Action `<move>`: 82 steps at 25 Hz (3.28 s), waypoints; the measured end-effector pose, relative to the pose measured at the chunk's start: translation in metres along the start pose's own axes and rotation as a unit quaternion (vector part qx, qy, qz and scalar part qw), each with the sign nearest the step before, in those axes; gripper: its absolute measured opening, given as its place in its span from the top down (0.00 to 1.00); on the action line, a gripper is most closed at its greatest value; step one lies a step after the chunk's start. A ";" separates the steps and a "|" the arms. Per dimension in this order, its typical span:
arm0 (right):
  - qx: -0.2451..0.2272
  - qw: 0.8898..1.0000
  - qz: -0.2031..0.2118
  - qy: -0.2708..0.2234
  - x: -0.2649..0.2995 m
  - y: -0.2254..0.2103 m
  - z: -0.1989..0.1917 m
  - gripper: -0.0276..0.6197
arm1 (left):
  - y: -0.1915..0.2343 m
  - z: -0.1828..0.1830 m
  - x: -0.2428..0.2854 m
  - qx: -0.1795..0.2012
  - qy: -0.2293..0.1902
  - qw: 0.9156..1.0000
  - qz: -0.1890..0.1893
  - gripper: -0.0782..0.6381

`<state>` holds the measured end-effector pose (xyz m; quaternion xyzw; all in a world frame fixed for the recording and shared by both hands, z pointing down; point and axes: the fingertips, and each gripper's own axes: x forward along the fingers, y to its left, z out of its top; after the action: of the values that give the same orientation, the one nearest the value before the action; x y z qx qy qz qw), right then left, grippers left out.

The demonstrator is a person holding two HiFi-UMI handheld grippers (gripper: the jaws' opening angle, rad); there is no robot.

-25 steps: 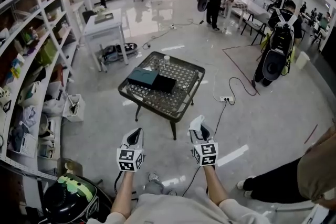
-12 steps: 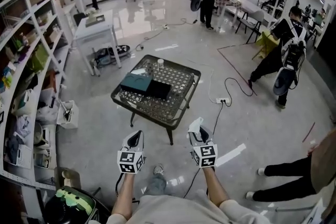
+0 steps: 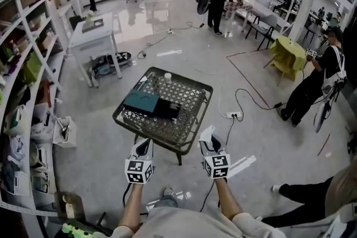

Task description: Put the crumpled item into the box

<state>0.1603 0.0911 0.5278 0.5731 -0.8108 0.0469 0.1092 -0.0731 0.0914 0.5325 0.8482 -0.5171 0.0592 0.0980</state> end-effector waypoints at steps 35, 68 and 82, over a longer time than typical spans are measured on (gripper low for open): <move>0.001 0.999 -0.037 0.009 0.145 -0.021 0.036 0.73 | 0.092 0.035 0.140 0.003 0.008 0.998 -0.057 0.88; 0.013 0.998 0.066 -0.010 0.328 -0.140 0.066 0.73 | 0.123 0.087 0.316 0.019 0.014 0.999 0.041 0.88; 0.010 0.998 0.057 0.018 0.378 -0.115 0.062 0.73 | 0.171 0.074 0.348 0.004 0.033 0.999 0.013 0.88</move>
<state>0.1399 -0.3073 0.5495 0.5264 -0.8393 0.0714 0.1157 -0.0657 -0.3031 0.5486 0.8394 -0.5245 0.0903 0.1102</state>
